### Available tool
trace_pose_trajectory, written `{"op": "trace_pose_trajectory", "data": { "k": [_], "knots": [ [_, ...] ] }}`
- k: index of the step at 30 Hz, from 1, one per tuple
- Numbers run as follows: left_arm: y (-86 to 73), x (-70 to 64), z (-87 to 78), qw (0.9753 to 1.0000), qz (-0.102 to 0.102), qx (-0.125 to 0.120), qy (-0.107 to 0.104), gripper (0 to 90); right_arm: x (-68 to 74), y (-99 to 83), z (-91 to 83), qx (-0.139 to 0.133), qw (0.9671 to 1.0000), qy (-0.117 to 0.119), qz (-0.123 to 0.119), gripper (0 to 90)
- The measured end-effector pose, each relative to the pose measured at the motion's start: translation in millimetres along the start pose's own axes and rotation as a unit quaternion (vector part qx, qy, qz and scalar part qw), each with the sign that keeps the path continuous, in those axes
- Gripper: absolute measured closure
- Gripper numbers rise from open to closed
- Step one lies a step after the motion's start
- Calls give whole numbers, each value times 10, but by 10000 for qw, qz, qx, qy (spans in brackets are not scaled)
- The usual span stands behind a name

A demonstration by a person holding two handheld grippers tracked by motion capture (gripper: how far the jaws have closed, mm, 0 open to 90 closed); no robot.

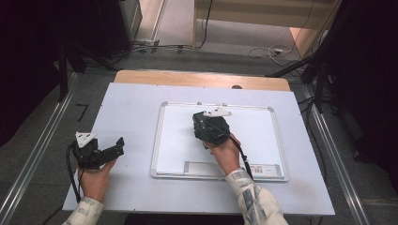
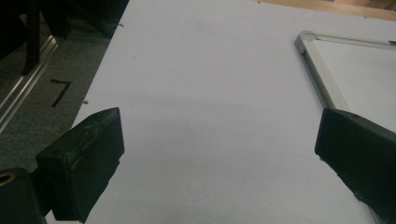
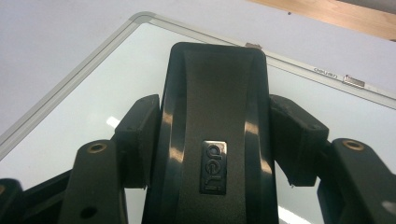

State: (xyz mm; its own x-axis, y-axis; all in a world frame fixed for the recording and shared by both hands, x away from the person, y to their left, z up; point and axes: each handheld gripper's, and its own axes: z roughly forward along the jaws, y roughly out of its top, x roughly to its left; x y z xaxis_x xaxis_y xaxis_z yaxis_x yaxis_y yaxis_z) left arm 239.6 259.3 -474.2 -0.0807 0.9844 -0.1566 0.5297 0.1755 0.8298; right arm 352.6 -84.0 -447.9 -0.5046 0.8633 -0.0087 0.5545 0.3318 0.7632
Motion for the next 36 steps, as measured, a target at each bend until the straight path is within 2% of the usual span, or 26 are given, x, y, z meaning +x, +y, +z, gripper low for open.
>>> {"op": "trace_pose_trajectory", "data": {
  "k": [20,36],
  "knots": [
    [1,-8,3,10000,-3,-1,-10,19,-161,-85,-50,32,9998,-145,134,364],
    [3,-17,14,10000,21,21,-5,19,-470,-198,-161,47,9986,-443,287,364]
  ]
}}
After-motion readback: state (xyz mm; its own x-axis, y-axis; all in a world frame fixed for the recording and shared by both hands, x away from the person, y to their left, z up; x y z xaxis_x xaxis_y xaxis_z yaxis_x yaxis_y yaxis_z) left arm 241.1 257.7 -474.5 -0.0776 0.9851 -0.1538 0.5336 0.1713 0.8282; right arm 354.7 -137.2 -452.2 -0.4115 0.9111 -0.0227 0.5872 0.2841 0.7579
